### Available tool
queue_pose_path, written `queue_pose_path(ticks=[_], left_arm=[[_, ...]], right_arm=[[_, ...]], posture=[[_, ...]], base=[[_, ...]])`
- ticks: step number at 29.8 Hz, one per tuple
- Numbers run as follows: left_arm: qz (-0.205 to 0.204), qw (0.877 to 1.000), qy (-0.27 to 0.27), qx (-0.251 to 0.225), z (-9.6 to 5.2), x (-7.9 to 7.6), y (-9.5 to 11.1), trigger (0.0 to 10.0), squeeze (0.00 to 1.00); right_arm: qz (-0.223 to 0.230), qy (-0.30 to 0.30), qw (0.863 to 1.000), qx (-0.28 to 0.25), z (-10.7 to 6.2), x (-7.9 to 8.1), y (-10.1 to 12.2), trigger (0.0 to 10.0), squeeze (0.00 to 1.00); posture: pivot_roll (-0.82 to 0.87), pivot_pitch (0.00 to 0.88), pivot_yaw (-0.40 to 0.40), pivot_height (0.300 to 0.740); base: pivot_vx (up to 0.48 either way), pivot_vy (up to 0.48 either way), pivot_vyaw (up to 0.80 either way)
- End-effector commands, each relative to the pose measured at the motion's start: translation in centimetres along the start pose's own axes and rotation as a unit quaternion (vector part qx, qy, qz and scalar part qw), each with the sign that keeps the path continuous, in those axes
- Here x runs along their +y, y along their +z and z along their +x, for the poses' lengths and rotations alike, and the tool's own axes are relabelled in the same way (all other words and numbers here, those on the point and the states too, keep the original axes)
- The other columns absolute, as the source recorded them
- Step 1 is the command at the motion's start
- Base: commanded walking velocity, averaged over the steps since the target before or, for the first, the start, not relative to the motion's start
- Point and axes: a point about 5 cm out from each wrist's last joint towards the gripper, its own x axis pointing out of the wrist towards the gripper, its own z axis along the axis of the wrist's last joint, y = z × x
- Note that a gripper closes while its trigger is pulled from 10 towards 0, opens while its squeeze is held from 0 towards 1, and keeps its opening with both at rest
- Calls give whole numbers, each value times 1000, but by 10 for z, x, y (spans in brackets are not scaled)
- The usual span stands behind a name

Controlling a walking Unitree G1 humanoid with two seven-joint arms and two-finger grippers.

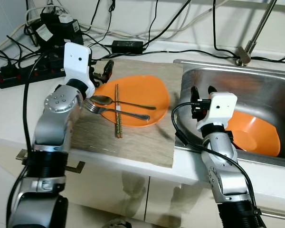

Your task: Kitchen organization

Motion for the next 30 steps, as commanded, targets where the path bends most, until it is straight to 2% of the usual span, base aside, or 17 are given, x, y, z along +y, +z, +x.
queue_pose_path(ticks=[1,4,11,15,20,21,23,30], left_arm=[[10,1000,-16,-3,3,2,12,10000,0],[37,999,-26,1,6,16,34,10000,0],[69,996,-59,25,11,27,49,10000,0],[51,996,-69,40,19,29,50,10000,0],[30,994,-87,64,29,20,39,10000,0],[8,992,-103,77,32,15,36,10000,0],[-5,990,-113,88,34,13,34,10000,0],[-12,984,-142,109,36,12,34,10000,0]], right_arm=[[-2,3,1000,-1,-1,0,1,10000,0],[-3,2,1000,0,-2,0,-1,10000,0],[-1,4,1000,1,-1,2,-2,10000,0],[-1,4,1000,1,2,1,-2,10000,0],[-1,6,1000,-4,6,3,-1,10000,0],[-1,5,1000,-6,7,3,0,10000,0],[-1,4,1000,-7,8,2,0,10000,0],[-3,1,1000,-8,8,1,0,10000,0]], posture=[[31,0,8,740],[31,0,10,740],[40,0,14,740],[49,0,13,740],[47,0,17,740],[44,0,18,740],[44,0,18,740],[40,0,22,740]], base=[[0,0,0],[0,0,0],[0,0,0],[0,0,0],[0,0,0],[0,0,0],[0,0,0],[0,0,0]])
